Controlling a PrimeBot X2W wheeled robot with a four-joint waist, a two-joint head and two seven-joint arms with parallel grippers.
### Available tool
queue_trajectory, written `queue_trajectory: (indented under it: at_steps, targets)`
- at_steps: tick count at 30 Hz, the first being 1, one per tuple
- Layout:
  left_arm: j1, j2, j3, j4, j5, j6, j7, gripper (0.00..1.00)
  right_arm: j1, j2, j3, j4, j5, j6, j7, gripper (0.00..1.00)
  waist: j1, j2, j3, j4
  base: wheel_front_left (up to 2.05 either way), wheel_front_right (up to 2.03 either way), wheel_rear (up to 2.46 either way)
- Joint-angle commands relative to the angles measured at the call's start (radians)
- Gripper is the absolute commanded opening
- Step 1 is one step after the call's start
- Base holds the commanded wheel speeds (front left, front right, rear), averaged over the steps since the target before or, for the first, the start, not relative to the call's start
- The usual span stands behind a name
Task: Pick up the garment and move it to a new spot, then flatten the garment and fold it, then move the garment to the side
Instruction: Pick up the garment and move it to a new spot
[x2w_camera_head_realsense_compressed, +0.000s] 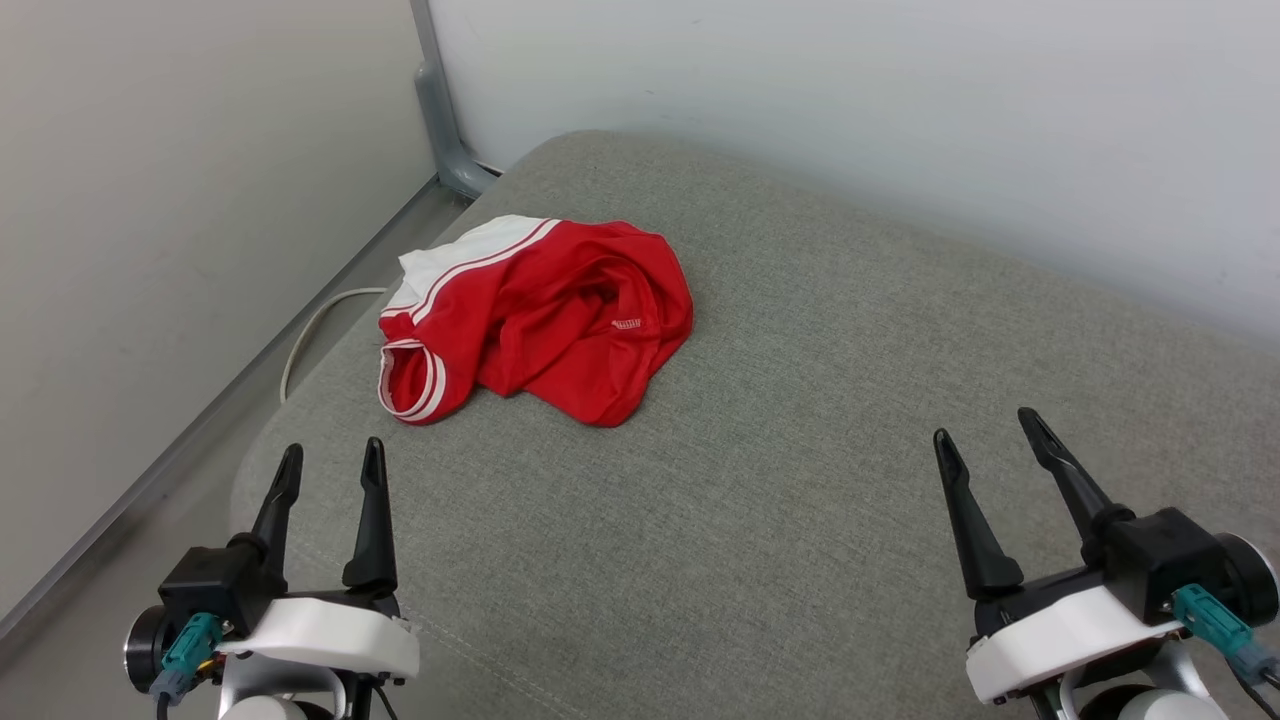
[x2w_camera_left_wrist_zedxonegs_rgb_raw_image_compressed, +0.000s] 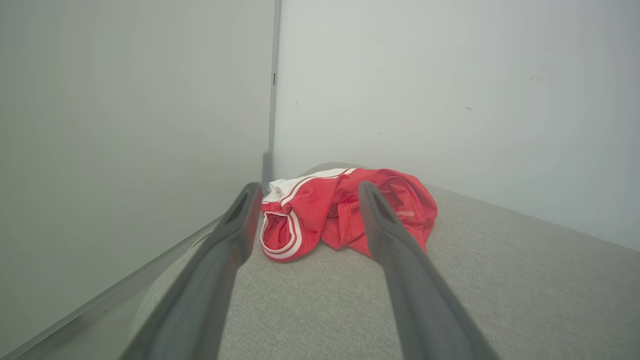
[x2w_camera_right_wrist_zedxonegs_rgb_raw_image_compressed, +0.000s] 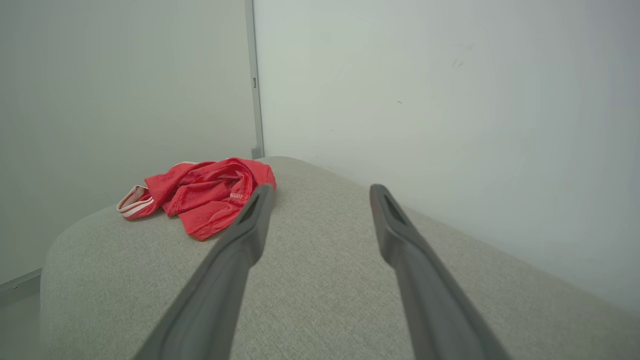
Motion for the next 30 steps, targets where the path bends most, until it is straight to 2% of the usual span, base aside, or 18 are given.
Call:
queue_trajectory:
  at_steps: [1, 7, 12, 20, 27, 30]
  targets:
    - [-0.011, -0.003, 0.0, 0.005, -0.005, -0.003, -0.003, 1.0, -0.007, -0.005, -0.005, 0.002, 0.003, -0.001, -0.004, 1.0, 0.0, 0.0, -0.001, -0.001, 0.0, 0.0, 0.0]
    - [-0.089, 0.0, -0.008, 0.102, -0.066, -0.008, -0.003, 1.0, -0.01, -0.01, -0.011, -0.025, 0.001, -0.001, 0.017, 1.0, 0.0, 0.0, 0.04, -0.031, 0.0, 0.0, 0.0]
    - [-0.235, 0.045, -0.023, 0.2, -0.152, -0.01, 0.052, 1.0, -0.042, -0.03, -0.012, -0.055, -0.005, -0.001, 0.043, 1.0, 0.0, 0.0, 0.121, -0.088, 0.0, 0.0, 0.0]
    - [-0.471, 0.174, -0.066, 0.279, -0.334, -0.01, 0.274, 1.0, -0.114, -0.057, -0.012, -0.092, 0.006, -0.001, 0.067, 1.0, 0.0, 0.0, 0.27, -0.196, 0.0, 0.0, 0.0]
    - [-0.657, 0.284, -0.063, 0.377, -0.44, -0.008, 0.588, 1.0, -0.176, -0.072, -0.015, -0.118, 0.012, -0.001, 0.065, 1.0, 0.0, 0.0, 0.392, -0.264, 0.0, 0.0, 0.0]
    - [-0.716, 0.331, -0.064, 0.432, -0.458, 0.01, 0.717, 1.0, -0.208, -0.079, -0.005, -0.122, 0.014, -0.001, 0.062, 1.0, 0.0, 0.0, 0.441, -0.289, 0.0, 0.0, 0.0]
